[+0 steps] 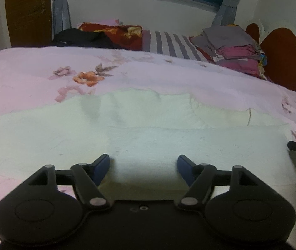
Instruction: Fold small clothes
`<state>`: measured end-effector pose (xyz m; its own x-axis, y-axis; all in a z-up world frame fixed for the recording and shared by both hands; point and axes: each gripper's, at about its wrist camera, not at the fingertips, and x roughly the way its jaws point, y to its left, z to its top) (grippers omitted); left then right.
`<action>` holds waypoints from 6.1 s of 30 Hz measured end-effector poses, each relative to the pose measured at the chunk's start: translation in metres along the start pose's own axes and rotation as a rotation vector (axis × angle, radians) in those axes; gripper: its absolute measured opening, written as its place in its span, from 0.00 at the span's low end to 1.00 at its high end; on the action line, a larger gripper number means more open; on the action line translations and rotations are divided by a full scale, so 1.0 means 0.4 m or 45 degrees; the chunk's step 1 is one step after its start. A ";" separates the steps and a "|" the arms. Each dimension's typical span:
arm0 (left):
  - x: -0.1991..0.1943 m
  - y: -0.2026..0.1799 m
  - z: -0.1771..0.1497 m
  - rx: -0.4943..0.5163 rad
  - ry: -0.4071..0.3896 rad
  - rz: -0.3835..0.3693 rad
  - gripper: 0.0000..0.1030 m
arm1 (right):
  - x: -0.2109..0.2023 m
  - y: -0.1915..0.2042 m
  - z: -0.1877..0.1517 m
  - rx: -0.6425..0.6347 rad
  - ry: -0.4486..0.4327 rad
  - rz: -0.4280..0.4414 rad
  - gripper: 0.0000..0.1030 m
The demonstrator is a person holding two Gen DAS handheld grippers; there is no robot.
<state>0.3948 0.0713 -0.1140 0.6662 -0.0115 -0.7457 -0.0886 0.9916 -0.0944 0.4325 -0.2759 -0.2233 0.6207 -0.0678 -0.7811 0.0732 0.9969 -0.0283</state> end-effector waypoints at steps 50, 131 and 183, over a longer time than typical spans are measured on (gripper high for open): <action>-0.161 0.838 -0.138 -0.872 -0.120 0.206 0.72 | -0.132 0.671 -0.123 -0.243 0.126 0.479 0.22; -0.025 0.119 -0.103 -0.108 -0.120 0.124 0.48 | -0.207 0.158 0.020 -0.138 -0.042 0.283 0.07; 0.149 0.049 0.073 -0.039 -0.053 0.006 0.35 | -0.039 0.065 -0.007 -0.042 0.036 0.080 0.14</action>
<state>0.4543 0.0938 -0.1412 0.6958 -0.0009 -0.7183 -0.1140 0.9872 -0.1116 0.4225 -0.2490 -0.2136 0.6010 -0.0042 -0.7992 0.0087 1.0000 0.0013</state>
